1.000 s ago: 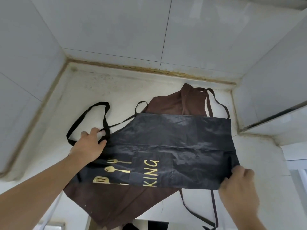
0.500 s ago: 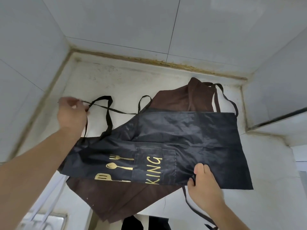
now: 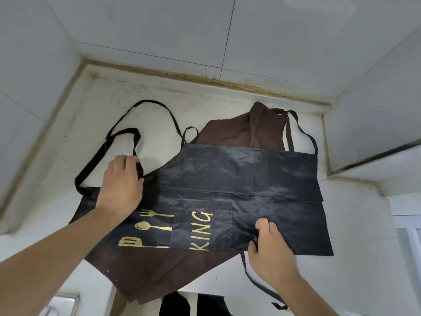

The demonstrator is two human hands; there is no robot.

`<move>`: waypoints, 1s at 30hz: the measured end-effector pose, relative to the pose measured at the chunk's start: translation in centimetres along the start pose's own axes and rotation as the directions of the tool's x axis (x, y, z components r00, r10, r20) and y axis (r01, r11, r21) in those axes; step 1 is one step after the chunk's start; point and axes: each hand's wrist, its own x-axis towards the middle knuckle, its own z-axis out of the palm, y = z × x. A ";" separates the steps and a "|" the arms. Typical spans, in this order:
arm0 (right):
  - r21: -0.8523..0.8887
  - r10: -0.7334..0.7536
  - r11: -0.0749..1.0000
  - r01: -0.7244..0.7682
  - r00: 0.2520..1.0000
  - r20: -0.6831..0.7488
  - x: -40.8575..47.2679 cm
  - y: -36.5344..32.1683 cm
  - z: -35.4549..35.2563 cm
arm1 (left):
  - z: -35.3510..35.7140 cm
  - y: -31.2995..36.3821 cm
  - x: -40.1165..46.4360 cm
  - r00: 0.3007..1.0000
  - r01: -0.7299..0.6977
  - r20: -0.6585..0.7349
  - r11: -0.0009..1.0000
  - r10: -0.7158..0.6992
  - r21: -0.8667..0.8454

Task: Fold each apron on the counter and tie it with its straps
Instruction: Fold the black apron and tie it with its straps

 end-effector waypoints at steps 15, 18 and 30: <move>-0.229 -0.240 0.950 0.212 0.966 -0.101 -0.3 2.4 3.0 | 0.5 -3.3 -0.9 0.954 0.267 0.172 0.957 -0.246 -0.111; -0.258 -0.223 0.947 0.190 0.969 -0.103 -0.3 1.9 3.3 | -0.8 -3.8 0.6 0.923 0.322 0.275 0.930 -0.268 -0.177; -0.255 -0.180 0.953 0.162 0.982 -0.048 -0.6 0.1 2.1 | -2.2 0.8 -3.0 0.963 -0.267 0.001 0.955 0.270 -0.132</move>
